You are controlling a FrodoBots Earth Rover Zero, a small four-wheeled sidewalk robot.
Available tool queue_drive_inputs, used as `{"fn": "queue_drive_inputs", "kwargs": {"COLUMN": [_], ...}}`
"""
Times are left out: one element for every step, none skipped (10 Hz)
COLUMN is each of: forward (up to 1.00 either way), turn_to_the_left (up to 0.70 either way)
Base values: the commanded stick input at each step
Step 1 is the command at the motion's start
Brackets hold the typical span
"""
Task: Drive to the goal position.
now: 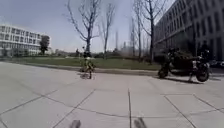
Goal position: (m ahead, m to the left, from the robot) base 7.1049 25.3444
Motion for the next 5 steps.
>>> {"fn": "queue_drive_inputs", "kwargs": {"forward": [0.69,0.62,0.51,0.21,0.07], "turn_to_the_left": [0.37,0.47,0.56,0.42,0.31]}}
